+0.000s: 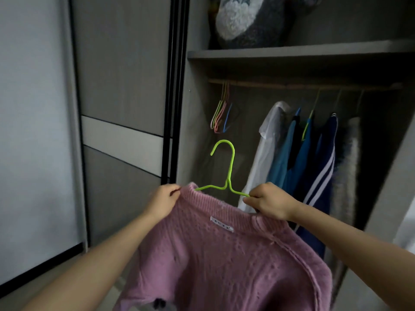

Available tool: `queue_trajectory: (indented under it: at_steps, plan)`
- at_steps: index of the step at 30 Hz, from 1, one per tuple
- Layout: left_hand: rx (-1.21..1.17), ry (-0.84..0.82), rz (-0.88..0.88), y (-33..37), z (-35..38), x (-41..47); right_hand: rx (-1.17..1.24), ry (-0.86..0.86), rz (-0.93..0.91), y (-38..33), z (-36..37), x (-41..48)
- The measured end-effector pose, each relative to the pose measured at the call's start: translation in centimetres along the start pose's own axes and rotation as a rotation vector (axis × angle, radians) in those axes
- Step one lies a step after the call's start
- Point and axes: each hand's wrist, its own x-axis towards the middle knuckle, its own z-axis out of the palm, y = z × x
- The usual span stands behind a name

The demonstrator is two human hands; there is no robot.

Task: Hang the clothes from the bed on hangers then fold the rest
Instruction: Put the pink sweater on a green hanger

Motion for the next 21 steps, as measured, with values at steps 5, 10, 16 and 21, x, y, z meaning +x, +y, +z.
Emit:
queue_trajectory:
  at_steps: [5, 10, 16, 21]
  plan:
    - [0.488, 0.040, 0.076, -0.9, 1.2, 7.6, -0.027, 0.037, 0.096, 3.8, -0.8, 6.9]
    - [0.546, 0.278, 0.136, -1.3, 0.5, 14.7, 0.012, 0.074, 0.221, 6.6, -1.9, 13.5]
    - [0.550, 0.276, 0.127, -3.9, 2.4, 21.0, 0.051, 0.115, 0.367, 9.0, -0.7, 17.7]
    - [0.549, 0.274, 0.193, -5.4, 3.4, 27.5, 0.106, 0.197, 0.524, 9.5, -1.4, 19.7]
